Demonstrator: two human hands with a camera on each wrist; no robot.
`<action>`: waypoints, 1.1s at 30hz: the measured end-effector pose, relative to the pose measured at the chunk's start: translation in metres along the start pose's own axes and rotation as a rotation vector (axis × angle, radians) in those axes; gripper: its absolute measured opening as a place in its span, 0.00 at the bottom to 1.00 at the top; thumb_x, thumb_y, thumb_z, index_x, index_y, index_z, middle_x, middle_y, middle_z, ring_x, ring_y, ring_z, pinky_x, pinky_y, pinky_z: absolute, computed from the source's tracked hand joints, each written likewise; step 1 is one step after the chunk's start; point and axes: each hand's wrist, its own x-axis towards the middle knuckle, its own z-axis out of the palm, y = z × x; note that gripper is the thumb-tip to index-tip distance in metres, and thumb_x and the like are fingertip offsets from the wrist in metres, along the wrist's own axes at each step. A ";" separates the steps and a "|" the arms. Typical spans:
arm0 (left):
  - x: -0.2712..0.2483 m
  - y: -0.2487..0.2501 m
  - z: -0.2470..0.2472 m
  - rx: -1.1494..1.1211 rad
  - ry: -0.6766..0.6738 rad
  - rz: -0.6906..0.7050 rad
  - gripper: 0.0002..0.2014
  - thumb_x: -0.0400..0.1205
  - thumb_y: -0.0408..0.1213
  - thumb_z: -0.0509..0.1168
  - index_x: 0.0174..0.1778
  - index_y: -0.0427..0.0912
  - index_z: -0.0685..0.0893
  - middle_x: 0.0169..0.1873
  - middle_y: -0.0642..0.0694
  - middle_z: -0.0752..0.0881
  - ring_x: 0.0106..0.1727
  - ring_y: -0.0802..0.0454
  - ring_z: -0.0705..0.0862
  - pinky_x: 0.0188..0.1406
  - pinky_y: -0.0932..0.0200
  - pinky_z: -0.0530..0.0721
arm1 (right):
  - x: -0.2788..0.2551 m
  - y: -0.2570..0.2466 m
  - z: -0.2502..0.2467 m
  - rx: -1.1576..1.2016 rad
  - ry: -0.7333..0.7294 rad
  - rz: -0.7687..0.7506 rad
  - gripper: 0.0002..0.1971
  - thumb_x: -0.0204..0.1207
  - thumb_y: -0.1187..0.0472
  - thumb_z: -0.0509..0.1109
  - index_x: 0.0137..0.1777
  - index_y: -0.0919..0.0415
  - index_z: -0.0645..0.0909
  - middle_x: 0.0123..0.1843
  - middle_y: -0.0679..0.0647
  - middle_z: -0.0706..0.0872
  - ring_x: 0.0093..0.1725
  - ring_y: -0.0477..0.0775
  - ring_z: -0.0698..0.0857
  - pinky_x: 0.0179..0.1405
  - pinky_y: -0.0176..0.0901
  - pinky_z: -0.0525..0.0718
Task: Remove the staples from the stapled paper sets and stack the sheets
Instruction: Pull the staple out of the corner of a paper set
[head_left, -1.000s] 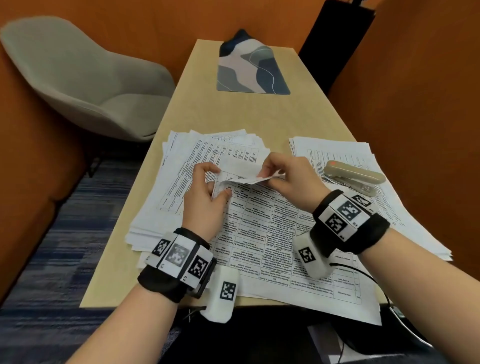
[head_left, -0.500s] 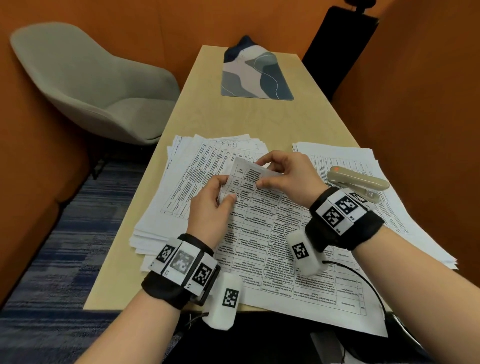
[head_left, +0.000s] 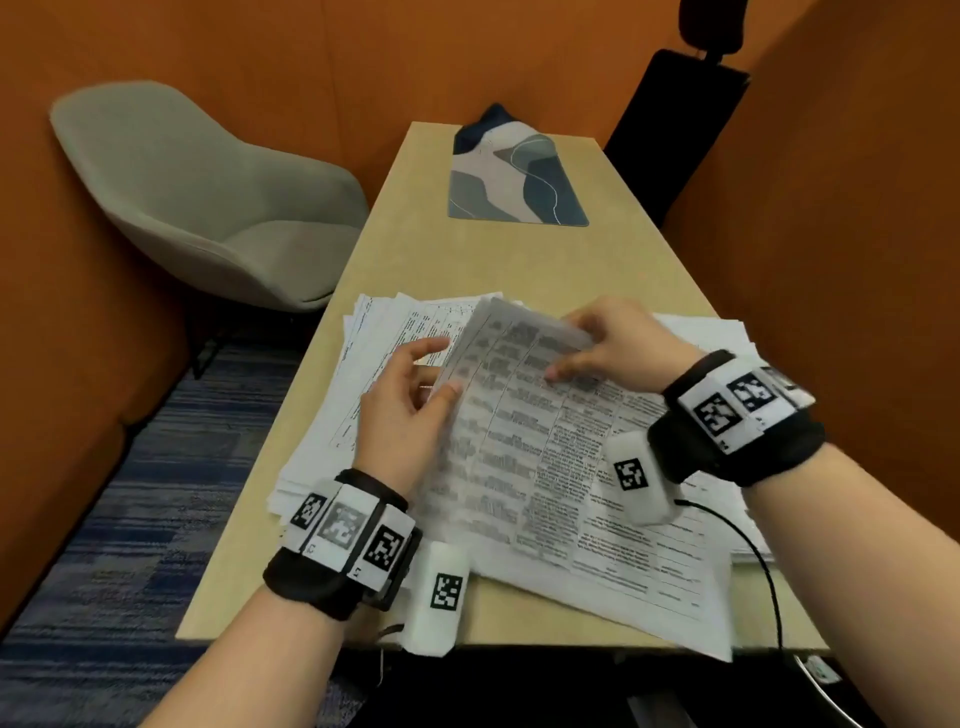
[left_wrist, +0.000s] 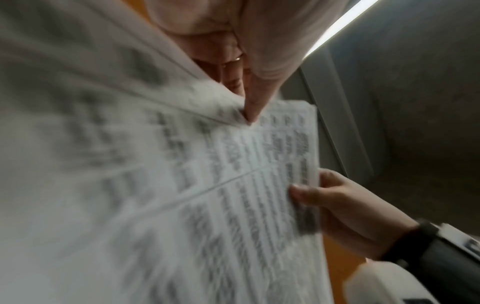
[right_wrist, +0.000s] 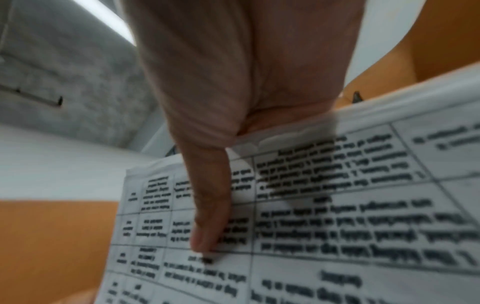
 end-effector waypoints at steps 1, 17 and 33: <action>0.005 0.001 -0.006 -0.013 0.055 -0.002 0.15 0.78 0.33 0.68 0.51 0.60 0.76 0.40 0.51 0.87 0.43 0.52 0.86 0.45 0.61 0.82 | -0.002 -0.001 -0.013 0.042 0.053 -0.010 0.10 0.67 0.63 0.79 0.48 0.62 0.86 0.42 0.55 0.90 0.39 0.53 0.88 0.42 0.45 0.88; 0.060 0.094 -0.018 -0.250 -0.016 0.152 0.12 0.84 0.35 0.60 0.62 0.41 0.80 0.53 0.48 0.87 0.56 0.53 0.86 0.60 0.51 0.83 | -0.026 -0.025 -0.052 0.942 0.410 -0.286 0.24 0.58 0.55 0.74 0.57 0.56 0.79 0.49 0.45 0.91 0.52 0.47 0.89 0.46 0.42 0.88; 0.066 0.086 -0.030 -0.208 0.080 0.127 0.13 0.78 0.33 0.68 0.59 0.42 0.82 0.54 0.47 0.87 0.58 0.52 0.85 0.63 0.49 0.81 | -0.011 -0.041 -0.042 1.071 0.247 -0.564 0.12 0.62 0.64 0.73 0.43 0.47 0.86 0.55 0.53 0.88 0.54 0.55 0.87 0.47 0.47 0.88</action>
